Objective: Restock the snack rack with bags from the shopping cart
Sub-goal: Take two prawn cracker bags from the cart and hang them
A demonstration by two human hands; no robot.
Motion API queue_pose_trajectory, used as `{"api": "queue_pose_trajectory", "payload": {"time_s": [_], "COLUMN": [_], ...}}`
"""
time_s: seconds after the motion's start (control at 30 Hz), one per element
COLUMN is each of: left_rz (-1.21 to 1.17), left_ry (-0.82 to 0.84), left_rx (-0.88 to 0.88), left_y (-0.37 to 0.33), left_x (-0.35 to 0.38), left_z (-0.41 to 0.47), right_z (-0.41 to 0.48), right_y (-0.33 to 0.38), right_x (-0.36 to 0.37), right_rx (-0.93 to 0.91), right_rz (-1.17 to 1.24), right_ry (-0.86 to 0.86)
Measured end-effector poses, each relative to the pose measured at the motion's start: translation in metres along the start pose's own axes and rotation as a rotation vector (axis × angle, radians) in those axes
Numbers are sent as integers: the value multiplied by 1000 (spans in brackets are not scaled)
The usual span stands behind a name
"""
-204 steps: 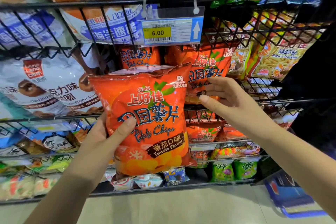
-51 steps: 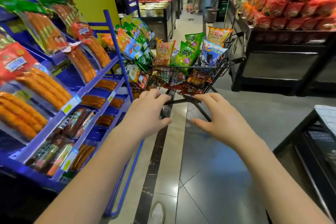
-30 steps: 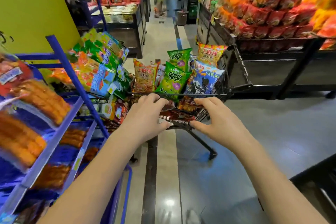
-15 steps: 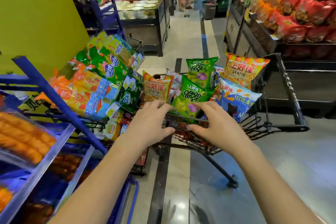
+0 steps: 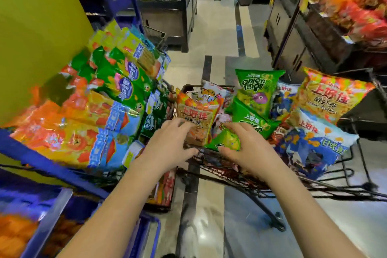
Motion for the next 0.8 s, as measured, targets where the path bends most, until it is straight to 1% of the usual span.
{"api": "queue_pose_trajectory", "payload": {"time_s": [0.23,0.33,0.4,0.5,0.7,0.8], "left_rz": [-85,-161,-268,-447,-603,-690], "left_ry": [43,86,100,78,8,20], "left_rx": [2,-73,-161,-258,-340,-343], "left_y": [48,71,87,105,133,137], "left_x": [9,28,43,64,87,95], "left_z": [44,57,65,78,105,116], "right_z": [50,63,70,79,87,92], "right_y": [2,-3,-6,-11,-15,-19], "right_x": [19,29,36,42,47,50], "right_rx": [50,64,75,88,88,92], "right_rz": [31,37,40,17,28,36], "right_ry": [-19,-5,19,40,57,65]}}
Point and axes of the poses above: each hand's wrist, its own z-axis towards the middle knuckle, its own x-axis out of the palm, y = z × x, the point moved 10 cm from there along z, towards the middle knuckle, and after that the axes turned 11 degrees about x, right-handed, at the moved point
